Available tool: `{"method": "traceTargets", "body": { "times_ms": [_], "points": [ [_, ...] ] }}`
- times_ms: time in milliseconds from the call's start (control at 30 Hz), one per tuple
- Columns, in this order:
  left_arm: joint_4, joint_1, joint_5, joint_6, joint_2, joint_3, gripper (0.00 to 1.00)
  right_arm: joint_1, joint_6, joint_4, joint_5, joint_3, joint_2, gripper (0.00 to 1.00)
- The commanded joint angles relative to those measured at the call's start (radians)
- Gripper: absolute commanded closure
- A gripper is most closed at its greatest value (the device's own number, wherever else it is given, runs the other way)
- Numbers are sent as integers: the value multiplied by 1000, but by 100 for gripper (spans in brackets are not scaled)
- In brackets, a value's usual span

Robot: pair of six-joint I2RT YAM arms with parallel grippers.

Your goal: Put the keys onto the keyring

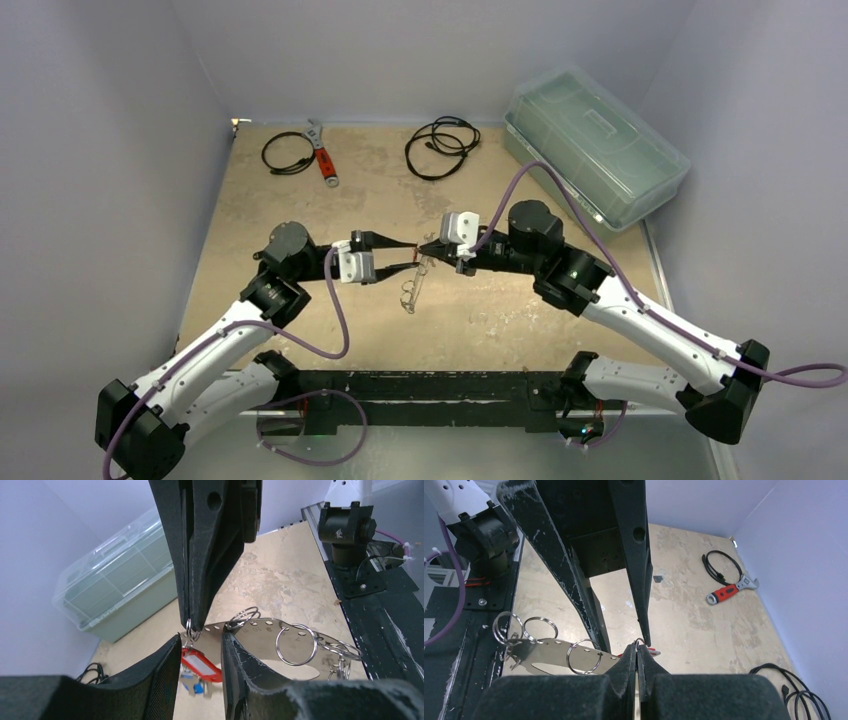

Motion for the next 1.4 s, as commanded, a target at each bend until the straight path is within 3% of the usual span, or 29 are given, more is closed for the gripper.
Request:
{"method": "traceTargets", "body": {
  "times_ms": [0,867,1200,1367],
  "points": [
    [129,-3,47,-80,-1,-11,67,4,10,78,8,6,-13,100],
    [59,-3,-19,-39,10,-1,73,4,30,166,-50,-27,-69,100],
    [114,-2,-42,-67,-30,-19,57,4,18,138,-50,-12,-42,100],
    [141,-2,-20,-84,-31,-27,59,4,18,138,-52,-11,-41,100]
  ]
}}
